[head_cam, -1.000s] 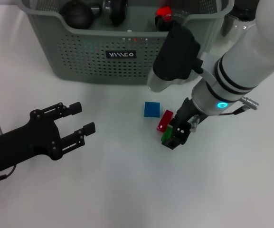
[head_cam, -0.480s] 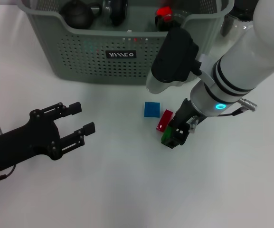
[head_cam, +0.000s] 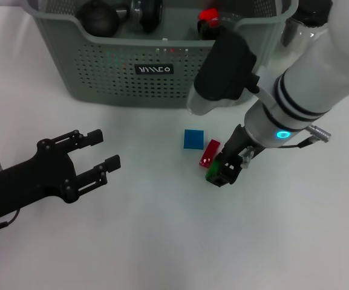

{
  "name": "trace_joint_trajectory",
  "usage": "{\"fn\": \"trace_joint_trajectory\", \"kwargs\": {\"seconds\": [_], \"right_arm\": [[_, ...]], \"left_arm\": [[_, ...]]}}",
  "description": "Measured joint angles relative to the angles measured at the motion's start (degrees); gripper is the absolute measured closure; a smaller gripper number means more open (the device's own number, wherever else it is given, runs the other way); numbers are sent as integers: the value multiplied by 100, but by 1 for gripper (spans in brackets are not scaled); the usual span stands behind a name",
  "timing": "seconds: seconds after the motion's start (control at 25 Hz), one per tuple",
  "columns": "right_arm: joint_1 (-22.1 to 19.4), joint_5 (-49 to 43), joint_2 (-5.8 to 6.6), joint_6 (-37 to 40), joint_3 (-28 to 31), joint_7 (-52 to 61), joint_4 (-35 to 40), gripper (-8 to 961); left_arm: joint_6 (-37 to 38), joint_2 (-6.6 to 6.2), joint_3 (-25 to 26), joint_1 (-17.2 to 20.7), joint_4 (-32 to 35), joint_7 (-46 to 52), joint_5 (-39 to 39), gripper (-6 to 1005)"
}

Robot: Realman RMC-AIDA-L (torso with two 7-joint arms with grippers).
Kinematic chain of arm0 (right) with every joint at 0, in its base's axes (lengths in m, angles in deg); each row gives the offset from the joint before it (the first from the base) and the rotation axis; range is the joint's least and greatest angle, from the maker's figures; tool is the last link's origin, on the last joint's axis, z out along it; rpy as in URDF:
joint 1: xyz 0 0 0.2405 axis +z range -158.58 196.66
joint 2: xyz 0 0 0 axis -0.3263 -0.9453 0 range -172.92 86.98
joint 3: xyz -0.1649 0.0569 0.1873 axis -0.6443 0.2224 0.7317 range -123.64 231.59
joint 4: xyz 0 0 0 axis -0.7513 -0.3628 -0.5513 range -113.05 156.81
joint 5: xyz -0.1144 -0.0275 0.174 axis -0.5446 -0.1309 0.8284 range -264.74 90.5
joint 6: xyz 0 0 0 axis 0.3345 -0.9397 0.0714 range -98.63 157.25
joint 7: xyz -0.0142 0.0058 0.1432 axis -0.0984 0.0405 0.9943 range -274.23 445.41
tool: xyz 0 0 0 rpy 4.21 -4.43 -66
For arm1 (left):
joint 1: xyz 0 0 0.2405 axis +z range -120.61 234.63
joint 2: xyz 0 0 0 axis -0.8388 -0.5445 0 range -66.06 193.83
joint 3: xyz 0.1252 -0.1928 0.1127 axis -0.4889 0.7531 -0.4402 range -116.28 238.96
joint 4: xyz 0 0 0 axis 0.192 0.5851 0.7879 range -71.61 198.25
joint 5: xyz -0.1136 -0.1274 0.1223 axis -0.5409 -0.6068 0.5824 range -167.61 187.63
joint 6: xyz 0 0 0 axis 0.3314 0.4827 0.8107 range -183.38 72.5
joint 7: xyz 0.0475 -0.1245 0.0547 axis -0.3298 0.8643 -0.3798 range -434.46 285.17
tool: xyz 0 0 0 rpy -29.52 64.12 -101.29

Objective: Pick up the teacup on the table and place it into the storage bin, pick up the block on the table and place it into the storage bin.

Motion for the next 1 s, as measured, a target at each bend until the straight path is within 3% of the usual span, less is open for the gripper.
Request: {"fn": "trace_joint_trajectory", "kwargs": {"seconds": [0.32,0.48,0.68,0.72,0.84,1.0], "right_arm": [[-579,-10,19,1015,1120,-186,1390,525],[-799,431,18,1896,2088,-527,2226,524],[-758,1533,30,2776,3704,-818,3007,521],[-694,1972,39,2726,4213,-872,3211,521],[-621,2252,43,2334,4521,-926,3279,520],[-385,2041,21,1169,4332,-936,3041,518]], "left_arm": [[0,-14,24,-1,0,0,0,369],[0,-19,68,0,0,0,0,369],[-1,-19,71,1,0,0,0,369],[-1,-19,74,0,0,0,0,369],[-2,-19,80,0,0,-1,0,369],[-27,-19,81,-6,0,-2,0,368]]}}
